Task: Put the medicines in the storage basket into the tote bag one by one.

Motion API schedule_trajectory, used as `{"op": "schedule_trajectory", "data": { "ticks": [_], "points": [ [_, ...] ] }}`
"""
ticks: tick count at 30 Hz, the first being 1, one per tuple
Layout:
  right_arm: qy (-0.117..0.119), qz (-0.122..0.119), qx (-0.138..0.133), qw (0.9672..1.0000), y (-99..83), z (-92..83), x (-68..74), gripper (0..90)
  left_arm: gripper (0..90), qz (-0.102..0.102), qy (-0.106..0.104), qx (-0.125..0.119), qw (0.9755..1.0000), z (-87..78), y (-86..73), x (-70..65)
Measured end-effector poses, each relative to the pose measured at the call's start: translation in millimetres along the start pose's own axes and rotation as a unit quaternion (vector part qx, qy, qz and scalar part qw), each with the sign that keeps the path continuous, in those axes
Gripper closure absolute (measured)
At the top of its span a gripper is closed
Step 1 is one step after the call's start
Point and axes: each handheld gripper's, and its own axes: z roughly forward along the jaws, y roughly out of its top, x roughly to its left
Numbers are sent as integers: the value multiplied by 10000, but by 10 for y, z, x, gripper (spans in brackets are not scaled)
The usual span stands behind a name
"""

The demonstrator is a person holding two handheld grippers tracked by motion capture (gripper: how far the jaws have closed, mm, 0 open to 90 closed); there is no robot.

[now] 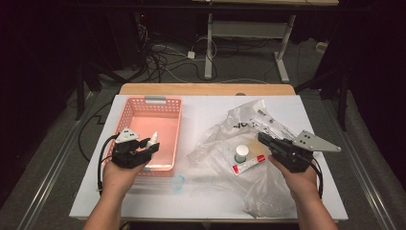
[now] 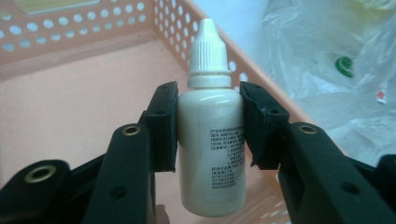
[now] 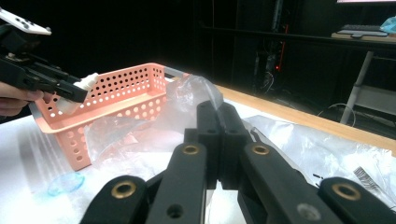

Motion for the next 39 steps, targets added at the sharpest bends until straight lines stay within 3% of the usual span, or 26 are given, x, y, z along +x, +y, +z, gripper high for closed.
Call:
{"op": "schedule_trajectory", "data": {
  "ticks": [10, 17, 28, 39],
  "points": [
    [19, -3, -24, 10000, 14, -11, 8, 900, 583, 203, -305, -232, 9991, -69, 74, -266],
    [17, 29, -40, 10000, 17, -15, -1, 900, 583, 360, -569, -194, 9975, -50, 108, -451],
    [23, 29, -53, 10000, 22, -18, 3, 900, 583, 603, -975, -61, 9934, 79, 96, -774],
    [41, -14, -48, 10000, 22, -13, 6, 900, 583, 870, -1302, 124, 9876, 231, 50, -1038]
  ]
}}
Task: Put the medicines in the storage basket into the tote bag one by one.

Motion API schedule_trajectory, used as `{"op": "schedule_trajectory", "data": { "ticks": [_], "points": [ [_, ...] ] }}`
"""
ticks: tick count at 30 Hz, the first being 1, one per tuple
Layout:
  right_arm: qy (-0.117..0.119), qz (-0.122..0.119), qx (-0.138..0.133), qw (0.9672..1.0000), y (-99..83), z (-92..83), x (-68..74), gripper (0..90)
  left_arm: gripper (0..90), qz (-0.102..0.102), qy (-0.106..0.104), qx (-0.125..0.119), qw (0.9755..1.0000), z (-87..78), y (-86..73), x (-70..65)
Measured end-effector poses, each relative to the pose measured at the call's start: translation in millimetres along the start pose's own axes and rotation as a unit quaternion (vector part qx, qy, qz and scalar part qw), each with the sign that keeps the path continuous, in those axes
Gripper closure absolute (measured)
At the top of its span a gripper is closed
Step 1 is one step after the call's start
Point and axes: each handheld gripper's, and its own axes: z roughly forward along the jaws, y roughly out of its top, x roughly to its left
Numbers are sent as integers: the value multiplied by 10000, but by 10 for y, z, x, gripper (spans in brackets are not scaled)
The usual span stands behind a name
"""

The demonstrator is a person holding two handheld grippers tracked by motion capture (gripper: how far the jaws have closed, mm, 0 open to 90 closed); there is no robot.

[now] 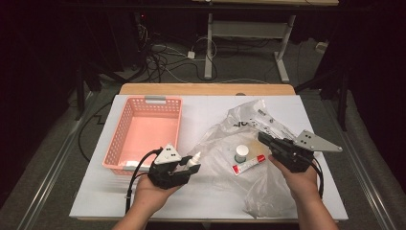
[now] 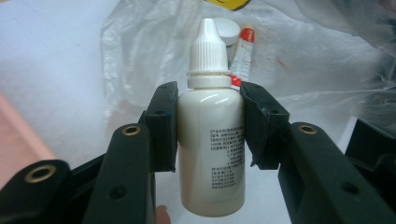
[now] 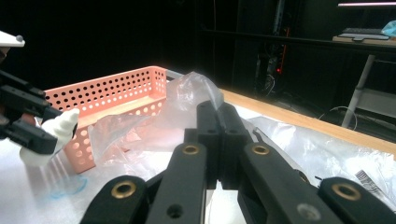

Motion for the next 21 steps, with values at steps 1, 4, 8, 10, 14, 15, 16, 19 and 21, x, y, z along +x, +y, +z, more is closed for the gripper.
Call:
{"op": "schedule_trajectory", "data": {
  "ticks": [1, 4, 8, 10, 14, 15, 16, 19, 21],
  "points": [
    [0, 0, 0, 10000, 0, 1, 0, 900, 583, 20, -54, 14, 10000, 21, 3, -23],
    [3, 12, 11, 10000, -2, 8, 9, 900, 583, 92, -130, 53, 9999, 75, 8, -87],
    [14, -9, 27, 10000, -4, 15, 15, 900, 583, 153, -220, 58, 9996, 149, 17, -149],
    [16, -7, 30, 10000, -4, 16, 14, 900, 583, 185, -247, 91, 9995, 198, 23, -178],
    [7, 0, 18, 10000, -1, 12, 13, 900, 582, 229, -301, 101, 9992, 306, 64, -239],
    [0, 8, 12, 10000, 0, 10, 13, 900, 582, 233, -312, 112, 9992, 337, 78, -251],
    [-2, 0, 12, 10000, 1, 9, 11, 900, 582, 253, -314, 119, 9991, 367, 92, -264],
    [3, -2, 19, 10000, -1, 9, 15, 900, 583, 289, -346, 119, 9989, 457, 130, -287],
    [12, -8, 26, 10000, -4, 10, 16, 900, 583, 266, -369, 119, 9989, 514, 149, -285]
  ]
}}
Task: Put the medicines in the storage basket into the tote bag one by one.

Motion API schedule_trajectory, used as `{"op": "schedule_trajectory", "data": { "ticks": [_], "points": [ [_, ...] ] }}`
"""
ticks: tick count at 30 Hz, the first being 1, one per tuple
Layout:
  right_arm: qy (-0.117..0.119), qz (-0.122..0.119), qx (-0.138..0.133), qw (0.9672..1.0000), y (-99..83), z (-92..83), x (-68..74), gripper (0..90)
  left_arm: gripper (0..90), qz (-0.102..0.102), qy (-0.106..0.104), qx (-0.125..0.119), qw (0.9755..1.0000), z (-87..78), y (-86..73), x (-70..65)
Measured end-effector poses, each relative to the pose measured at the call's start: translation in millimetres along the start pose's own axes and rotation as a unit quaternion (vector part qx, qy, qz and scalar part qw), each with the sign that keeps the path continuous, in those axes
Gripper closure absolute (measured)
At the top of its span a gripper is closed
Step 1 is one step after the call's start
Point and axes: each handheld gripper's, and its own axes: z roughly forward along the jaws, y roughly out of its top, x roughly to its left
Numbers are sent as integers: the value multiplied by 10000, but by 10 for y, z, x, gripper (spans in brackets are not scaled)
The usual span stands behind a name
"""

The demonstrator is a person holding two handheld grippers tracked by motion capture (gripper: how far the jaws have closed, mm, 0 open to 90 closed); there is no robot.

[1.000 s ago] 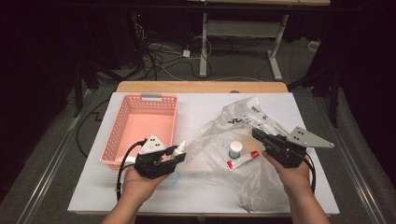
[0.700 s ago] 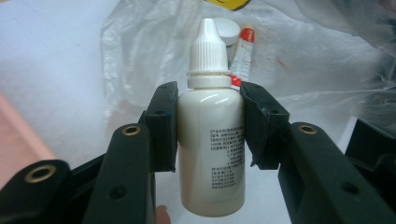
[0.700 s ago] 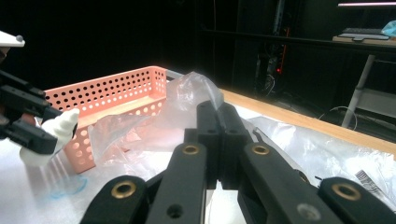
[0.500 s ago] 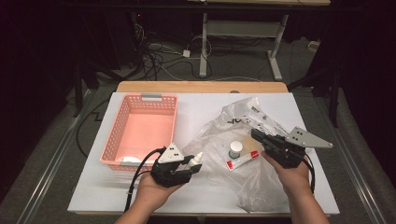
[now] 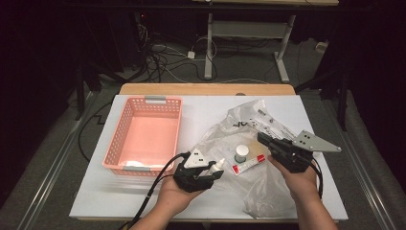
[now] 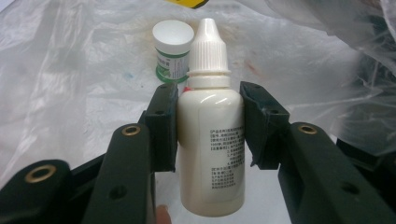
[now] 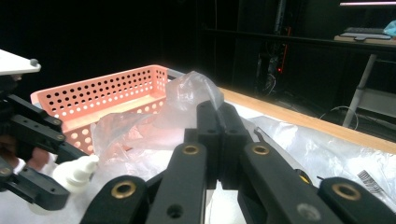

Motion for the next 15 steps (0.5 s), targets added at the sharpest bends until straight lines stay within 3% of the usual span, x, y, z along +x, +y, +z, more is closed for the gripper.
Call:
{"op": "schedule_trajectory", "data": {
  "ticks": [10, 15],
  "points": [
    [-1, 24, -2, 10000, -4, 2, -10, 900, 582, -1, -25, -111, 9999, 237, 186, -19],
    [18, 8, -2, 10000, -5, 11, -7, 900, 582, 80, 82, -137, 9998, 375, 316, -35]
  ]
}}
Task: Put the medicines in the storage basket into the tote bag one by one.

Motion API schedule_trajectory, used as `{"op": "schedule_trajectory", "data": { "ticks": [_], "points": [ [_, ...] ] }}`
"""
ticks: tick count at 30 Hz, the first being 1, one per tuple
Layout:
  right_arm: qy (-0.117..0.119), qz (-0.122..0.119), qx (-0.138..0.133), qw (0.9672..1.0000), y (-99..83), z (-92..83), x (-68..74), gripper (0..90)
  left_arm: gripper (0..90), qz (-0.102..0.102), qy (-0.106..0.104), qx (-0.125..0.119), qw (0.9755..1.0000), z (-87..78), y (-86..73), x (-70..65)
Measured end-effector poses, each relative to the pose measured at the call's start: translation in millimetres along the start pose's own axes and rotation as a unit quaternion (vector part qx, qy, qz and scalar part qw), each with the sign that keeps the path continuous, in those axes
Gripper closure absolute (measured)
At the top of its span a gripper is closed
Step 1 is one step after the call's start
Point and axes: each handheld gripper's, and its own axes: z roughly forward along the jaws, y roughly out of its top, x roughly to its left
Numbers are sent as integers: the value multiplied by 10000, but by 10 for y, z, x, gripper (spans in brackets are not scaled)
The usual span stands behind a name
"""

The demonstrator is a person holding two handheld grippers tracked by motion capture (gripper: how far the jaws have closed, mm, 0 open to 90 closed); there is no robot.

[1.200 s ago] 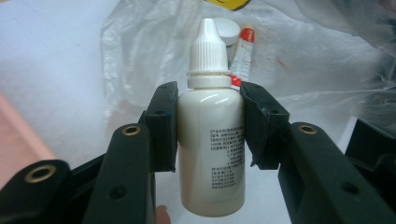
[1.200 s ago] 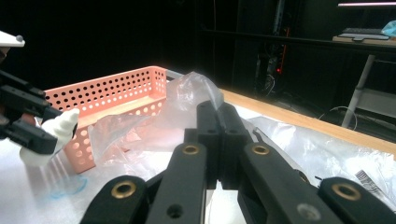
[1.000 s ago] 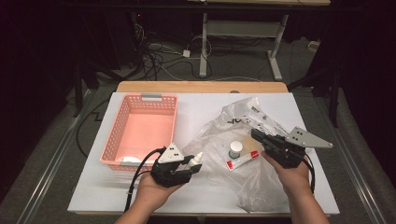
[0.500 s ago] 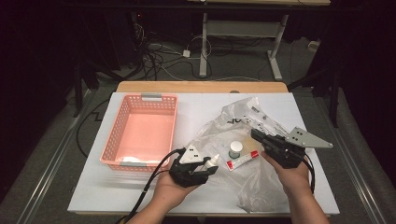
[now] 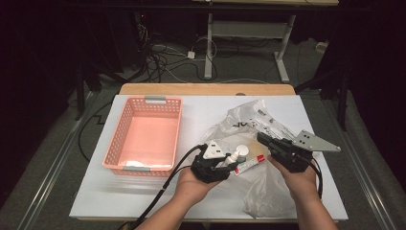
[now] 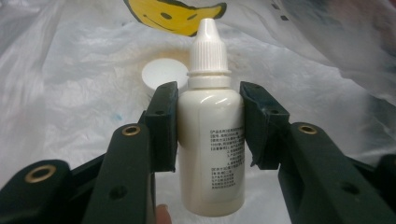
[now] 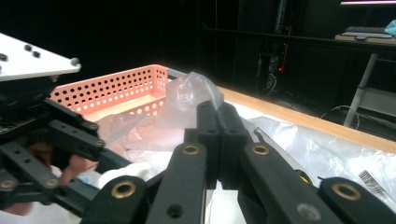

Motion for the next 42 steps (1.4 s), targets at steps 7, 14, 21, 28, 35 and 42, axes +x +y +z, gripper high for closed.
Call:
{"op": "schedule_trajectory", "data": {
  "ticks": [7, 14, 21, 28, 35, 42],
  "points": [
    [9, 7, -18, 10000, 4, 0, 1, 900, 583, -43, 499, 33, 9987, 236, 94, 157],
    [49, 17, 2, 10000, -5, 30, 3, 900, 582, -250, 823, 114, 9962, 482, 141, 386],
    [63, 56, 4, 10000, -9, 47, 3, 900, 580, -344, 986, 415, 9937, 717, 162, 569],
    [73, 57, 5, 10000, -12, 50, 2, 900, 580, -401, 962, 549, 9930, 866, 139, 646],
    [65, 70, 16, 10000, -22, 53, -7, 900, 496, -488, 912, 459, 9936, 833, 178, 673],
    [52, 75, 28, 10000, -25, 50, -10, 900, 426, -344, 844, 488, 9946, 709, 148, 578]
  ]
}}
